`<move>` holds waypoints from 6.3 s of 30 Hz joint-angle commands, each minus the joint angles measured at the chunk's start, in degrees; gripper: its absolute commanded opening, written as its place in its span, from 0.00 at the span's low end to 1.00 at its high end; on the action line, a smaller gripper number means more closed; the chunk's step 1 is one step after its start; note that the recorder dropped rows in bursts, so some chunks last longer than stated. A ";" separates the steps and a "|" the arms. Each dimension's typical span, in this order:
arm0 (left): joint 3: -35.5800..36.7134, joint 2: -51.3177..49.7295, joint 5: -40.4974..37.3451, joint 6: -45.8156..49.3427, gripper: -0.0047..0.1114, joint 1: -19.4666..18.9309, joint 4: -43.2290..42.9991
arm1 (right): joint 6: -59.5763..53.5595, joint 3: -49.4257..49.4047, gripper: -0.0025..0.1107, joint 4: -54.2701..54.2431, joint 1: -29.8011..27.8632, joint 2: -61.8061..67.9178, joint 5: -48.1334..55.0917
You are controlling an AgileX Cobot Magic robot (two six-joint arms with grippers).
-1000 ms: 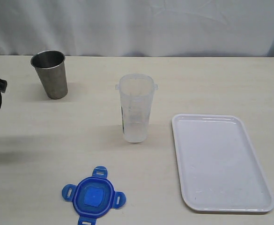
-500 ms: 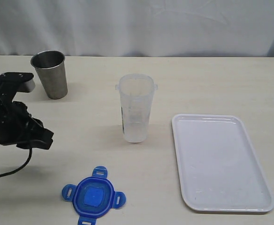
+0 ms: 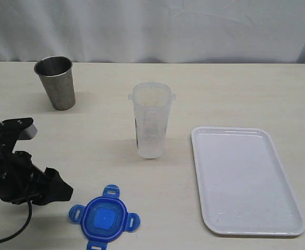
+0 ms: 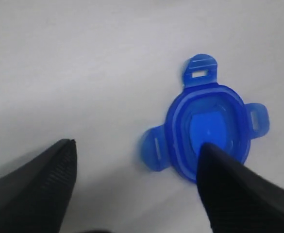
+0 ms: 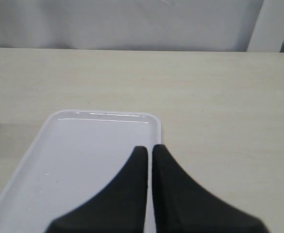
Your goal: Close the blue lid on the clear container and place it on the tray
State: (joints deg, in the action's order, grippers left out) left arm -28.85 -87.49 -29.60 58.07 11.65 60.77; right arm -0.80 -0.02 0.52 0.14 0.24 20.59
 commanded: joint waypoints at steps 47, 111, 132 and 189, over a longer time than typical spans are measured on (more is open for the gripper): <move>-1.45 -10.95 -1.03 12.73 0.46 12.81 18.12 | -0.03 0.02 0.06 -0.12 -0.36 -0.24 -0.64; -9.53 -19.70 10.50 36.51 0.46 22.39 14.22 | -0.03 0.02 0.06 -0.12 -0.36 -0.24 -0.64; -11.02 -20.01 33.70 36.51 0.04 22.39 11.95 | -0.03 0.02 0.06 -0.12 -0.36 -0.24 -0.64; -6.20 -12.64 -2.54 16.45 0.47 -6.18 14.80 | -0.03 0.02 0.06 -0.12 -0.36 -0.24 -0.64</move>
State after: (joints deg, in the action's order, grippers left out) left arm -35.33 -97.95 -29.95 73.44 5.33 73.86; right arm -0.80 -0.02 0.52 0.14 0.24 20.59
